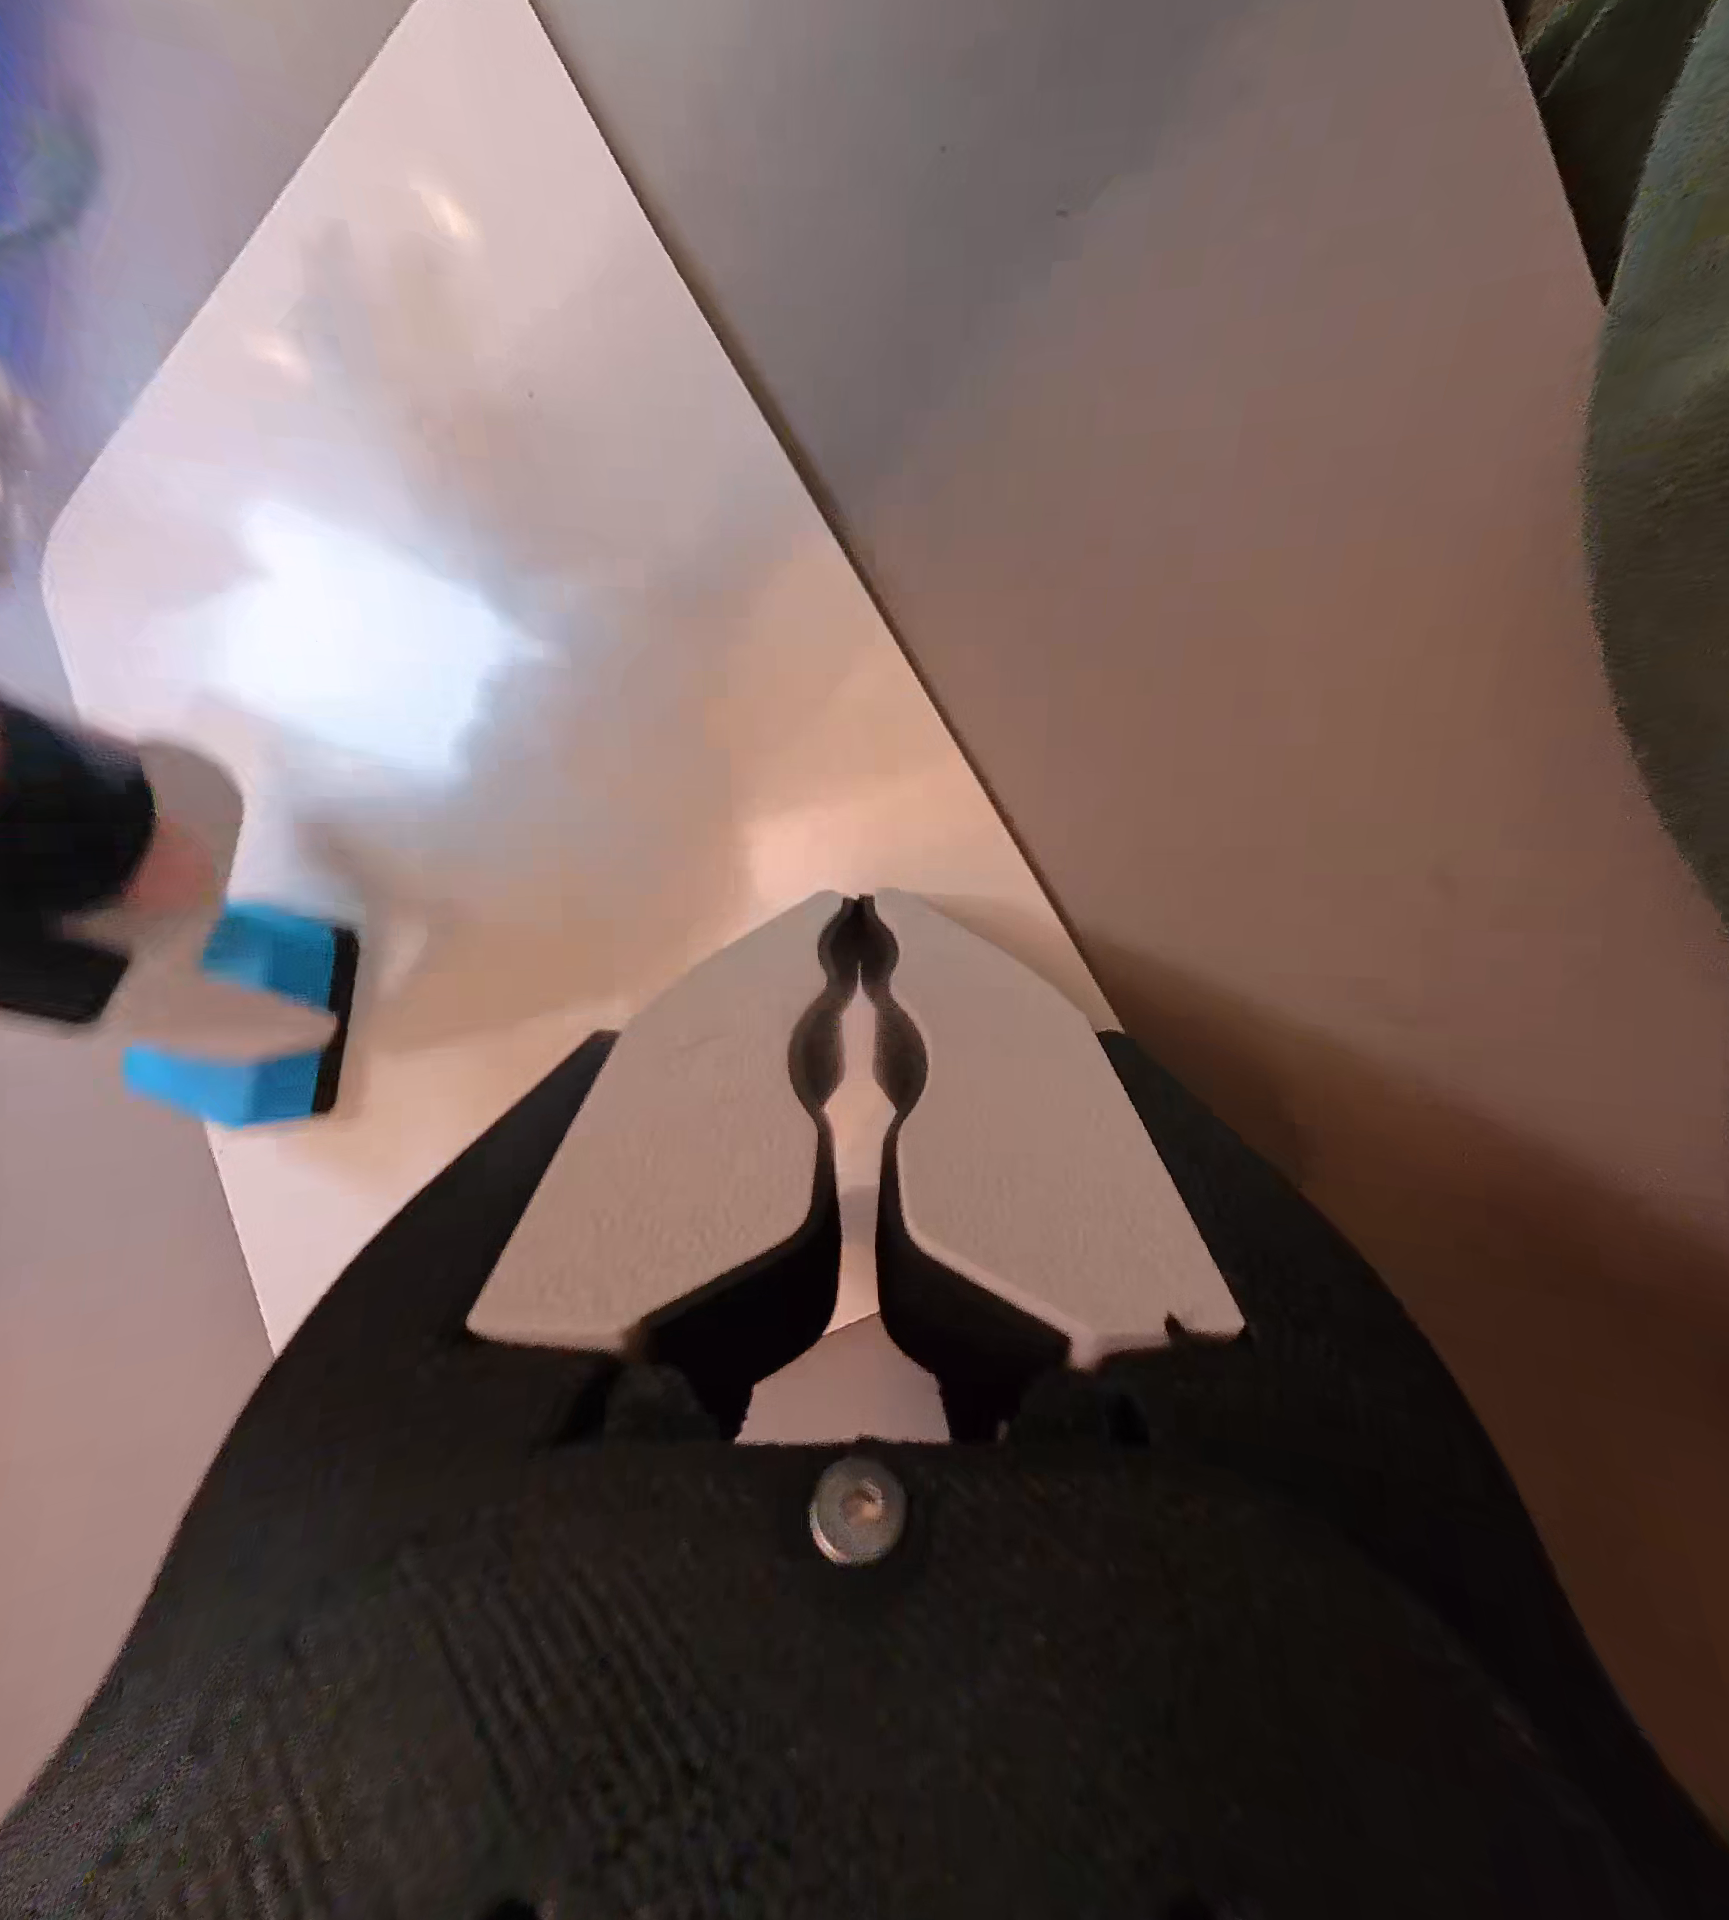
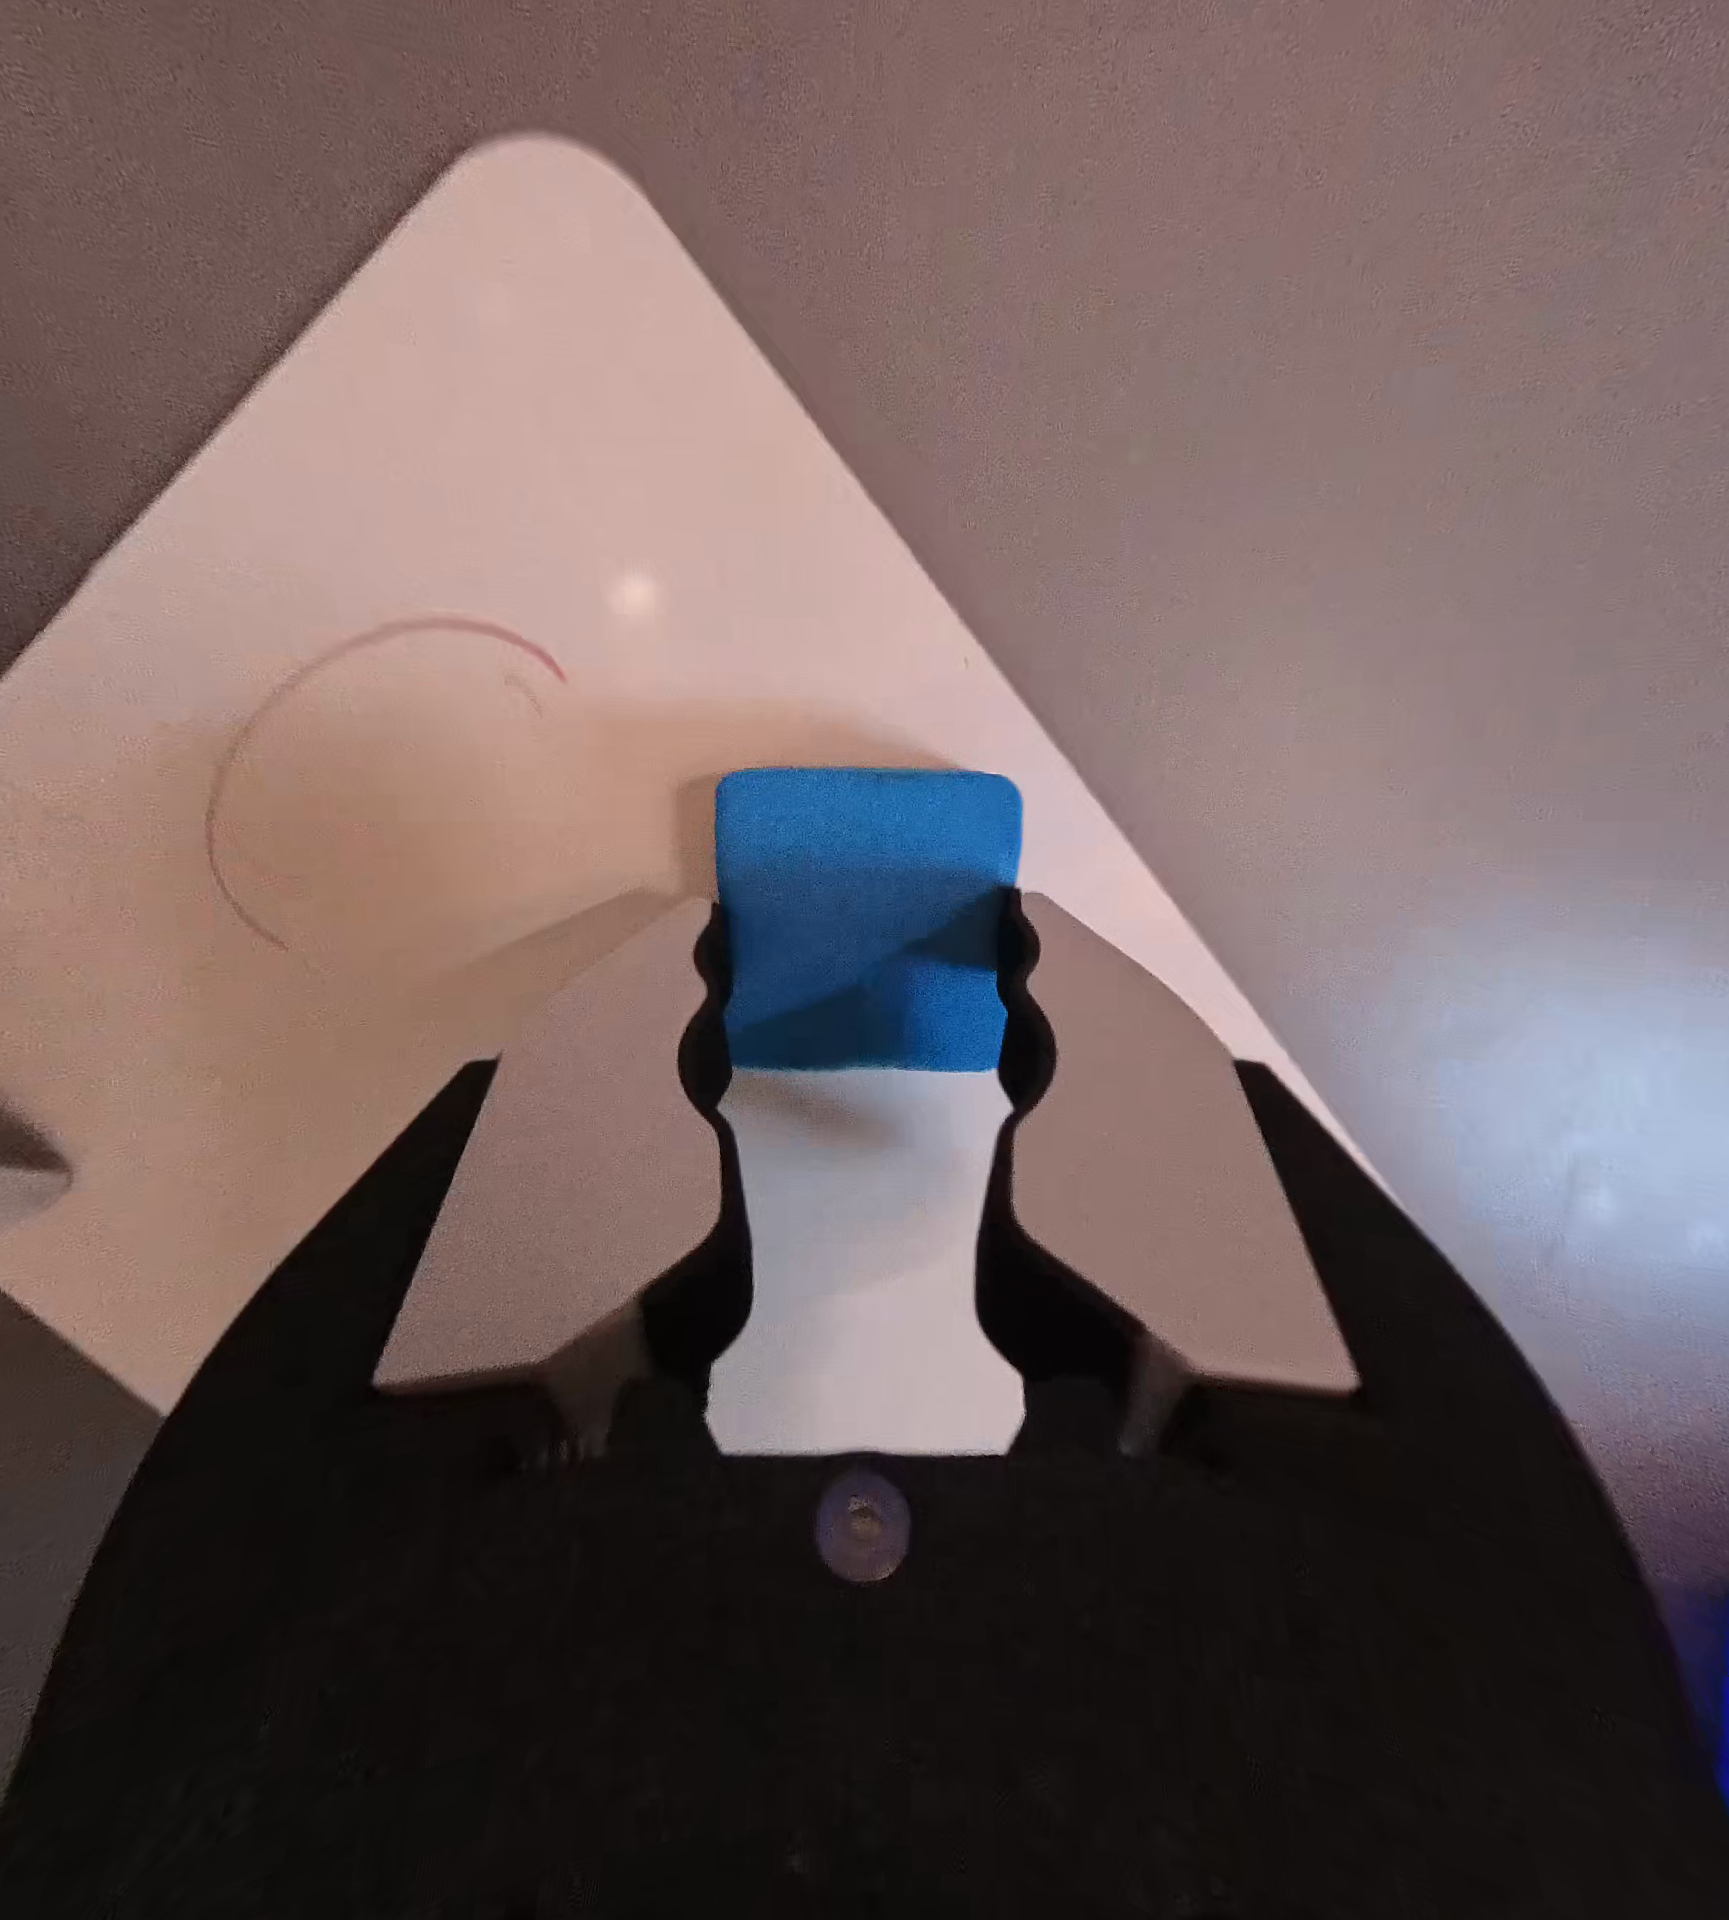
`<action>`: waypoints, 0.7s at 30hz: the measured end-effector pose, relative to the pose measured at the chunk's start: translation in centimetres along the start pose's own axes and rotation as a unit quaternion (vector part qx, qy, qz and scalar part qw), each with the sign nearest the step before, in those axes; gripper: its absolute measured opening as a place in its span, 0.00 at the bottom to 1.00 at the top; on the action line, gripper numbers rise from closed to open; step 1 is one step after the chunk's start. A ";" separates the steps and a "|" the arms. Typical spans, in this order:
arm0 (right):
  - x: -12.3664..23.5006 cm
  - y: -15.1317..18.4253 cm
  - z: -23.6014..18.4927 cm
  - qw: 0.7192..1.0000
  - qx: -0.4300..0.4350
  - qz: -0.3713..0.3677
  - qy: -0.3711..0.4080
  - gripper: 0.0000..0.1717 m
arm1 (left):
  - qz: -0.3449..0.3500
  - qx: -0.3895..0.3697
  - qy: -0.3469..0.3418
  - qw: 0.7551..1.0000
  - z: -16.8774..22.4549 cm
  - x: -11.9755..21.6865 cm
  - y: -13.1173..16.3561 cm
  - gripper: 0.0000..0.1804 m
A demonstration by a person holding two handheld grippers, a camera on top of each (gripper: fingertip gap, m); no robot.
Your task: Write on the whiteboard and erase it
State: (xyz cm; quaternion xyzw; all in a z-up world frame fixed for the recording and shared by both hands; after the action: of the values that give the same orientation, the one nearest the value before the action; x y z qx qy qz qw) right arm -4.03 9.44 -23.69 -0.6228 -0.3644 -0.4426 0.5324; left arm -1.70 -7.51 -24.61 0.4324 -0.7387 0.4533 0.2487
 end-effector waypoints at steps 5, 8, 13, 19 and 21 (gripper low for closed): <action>-0.7 -0.6 -9.3 0.983 0.162 -0.026 -0.086 0.29 | 0.008 0.007 0.001 1.000 0.2 0.1 0.0 0.00; -0.2 -0.1 -2.1 0.997 0.055 -0.040 -0.033 0.29 | 0.005 0.002 -0.005 1.000 0.2 0.2 0.0 0.00; -1.3 -2.2 -9.2 0.983 0.166 -0.019 -0.077 0.29 | 0.009 0.008 -0.007 1.000 0.4 0.2 0.0 0.00; -1.5 -3.1 -2.3 0.998 0.056 -0.024 -0.029 0.29 | 0.016 0.022 -0.001 1.000 0.4 0.2 0.0 0.00; -1.9 -3.9 -6.8 0.990 0.123 -0.019 -0.064 0.29 | 0.020 0.025 0.001 0.999 0.4 0.2 0.0 0.00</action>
State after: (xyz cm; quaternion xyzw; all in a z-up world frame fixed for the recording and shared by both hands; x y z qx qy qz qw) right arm -9.43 3.38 -23.87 -0.5726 -0.4610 -0.3637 0.5721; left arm -1.81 -7.97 -24.66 0.4231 -0.7356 0.4768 0.2292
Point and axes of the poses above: each gripper's, where its closed fingertips meet, x back along the fingers, y out of its underside, z = x × y across the jaws, the point moved 4 cm from there along x, back along the fingers, and after that the axes turned 9 degrees about -x, right-handed, at the moved point
